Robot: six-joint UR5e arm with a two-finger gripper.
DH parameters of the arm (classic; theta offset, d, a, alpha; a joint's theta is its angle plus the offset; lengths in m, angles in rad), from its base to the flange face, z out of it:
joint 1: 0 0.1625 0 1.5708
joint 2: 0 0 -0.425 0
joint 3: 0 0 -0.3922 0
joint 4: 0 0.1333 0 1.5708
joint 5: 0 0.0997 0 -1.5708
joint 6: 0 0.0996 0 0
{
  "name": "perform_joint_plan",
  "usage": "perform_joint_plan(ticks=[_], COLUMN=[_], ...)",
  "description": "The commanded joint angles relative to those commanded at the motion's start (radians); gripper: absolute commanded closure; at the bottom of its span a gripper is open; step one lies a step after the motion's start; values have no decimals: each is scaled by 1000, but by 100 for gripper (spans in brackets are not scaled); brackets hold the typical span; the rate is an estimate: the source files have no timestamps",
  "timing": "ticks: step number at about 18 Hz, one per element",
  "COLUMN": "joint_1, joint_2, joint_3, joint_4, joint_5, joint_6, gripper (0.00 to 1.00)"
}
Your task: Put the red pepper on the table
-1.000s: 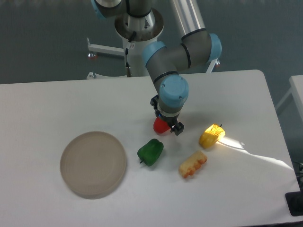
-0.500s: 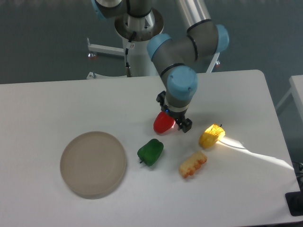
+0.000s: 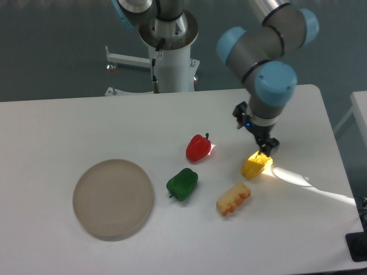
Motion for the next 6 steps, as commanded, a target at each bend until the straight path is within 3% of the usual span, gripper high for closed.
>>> perform_joint_plan(ticks=[6], joint_1=[5], joint_2=[-9], joint_3=[8], joint_4=[5], joint_5=[2], joint_6=[0], gripper=[0])
